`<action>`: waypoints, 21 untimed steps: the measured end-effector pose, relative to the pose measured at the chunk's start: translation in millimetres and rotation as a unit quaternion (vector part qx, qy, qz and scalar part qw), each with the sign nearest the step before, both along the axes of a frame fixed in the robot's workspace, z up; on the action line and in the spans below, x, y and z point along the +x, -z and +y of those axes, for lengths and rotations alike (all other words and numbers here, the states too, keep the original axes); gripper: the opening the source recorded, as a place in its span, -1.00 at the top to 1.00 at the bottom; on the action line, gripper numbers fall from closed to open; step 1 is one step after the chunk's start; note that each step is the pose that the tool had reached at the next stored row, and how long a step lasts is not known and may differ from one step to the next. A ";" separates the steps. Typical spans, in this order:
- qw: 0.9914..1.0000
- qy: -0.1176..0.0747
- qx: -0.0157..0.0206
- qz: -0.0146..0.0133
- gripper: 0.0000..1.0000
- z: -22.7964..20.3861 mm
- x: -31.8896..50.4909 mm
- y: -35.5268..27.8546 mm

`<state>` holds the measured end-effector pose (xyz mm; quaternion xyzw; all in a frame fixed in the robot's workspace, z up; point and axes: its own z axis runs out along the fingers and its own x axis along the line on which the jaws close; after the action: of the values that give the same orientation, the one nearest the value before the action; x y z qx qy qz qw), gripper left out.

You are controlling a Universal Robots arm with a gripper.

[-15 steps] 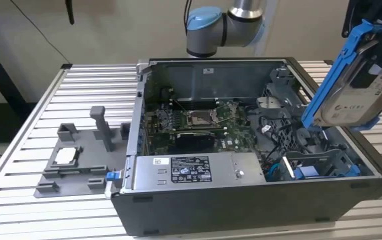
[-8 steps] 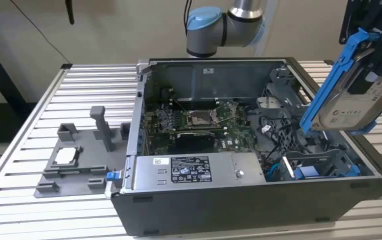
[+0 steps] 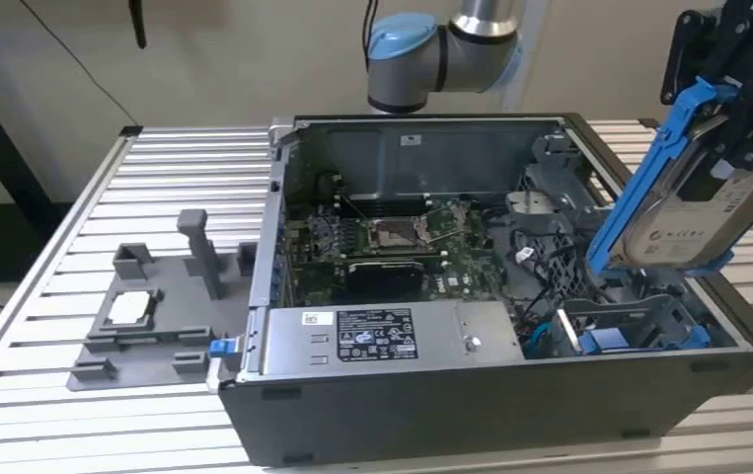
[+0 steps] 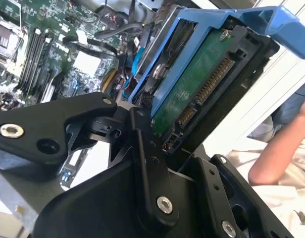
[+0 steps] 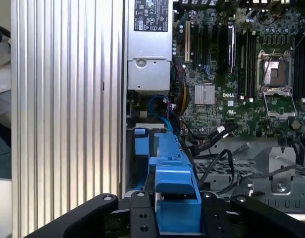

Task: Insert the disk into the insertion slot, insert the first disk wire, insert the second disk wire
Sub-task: 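Insert the disk into the insertion slot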

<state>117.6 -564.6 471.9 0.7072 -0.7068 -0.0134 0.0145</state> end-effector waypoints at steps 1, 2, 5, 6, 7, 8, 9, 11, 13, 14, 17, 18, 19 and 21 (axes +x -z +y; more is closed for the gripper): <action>1.000 -0.001 0.000 0.000 0.35 -0.2 0.0 1.1; 1.000 -0.001 0.000 0.000 0.35 -0.3 0.0 2.1; 1.000 -0.003 -0.001 0.000 0.35 -0.7 0.0 6.0; 1.000 -0.003 -0.001 0.000 0.35 -0.8 0.0 7.5; 1.000 -0.003 -0.001 0.000 0.35 -0.8 0.0 9.1; 1.000 -0.004 -0.002 0.000 0.35 -0.9 0.0 10.7; 1.000 -0.004 -0.002 0.000 0.35 -1.0 0.0 12.4; 1.000 -0.005 -0.003 0.000 0.35 -1.3 0.0 15.8; 1.000 -0.005 -0.003 0.000 0.35 -1.5 0.0 19.4; 1.000 -0.006 -0.003 0.000 0.35 -1.6 0.0 20.9; 1.000 -0.007 -0.003 0.000 0.35 -1.8 0.0 26.0; 1.000 -0.007 -0.003 0.000 0.35 -1.9 0.0 27.7; 1.000 -0.007 -0.003 0.000 0.35 -2.0 0.0 29.3; 1.000 -0.008 -0.003 0.000 0.35 -2.3 0.0 32.7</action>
<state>117.6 -566.9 439.2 0.7128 -0.7010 -0.0109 0.0168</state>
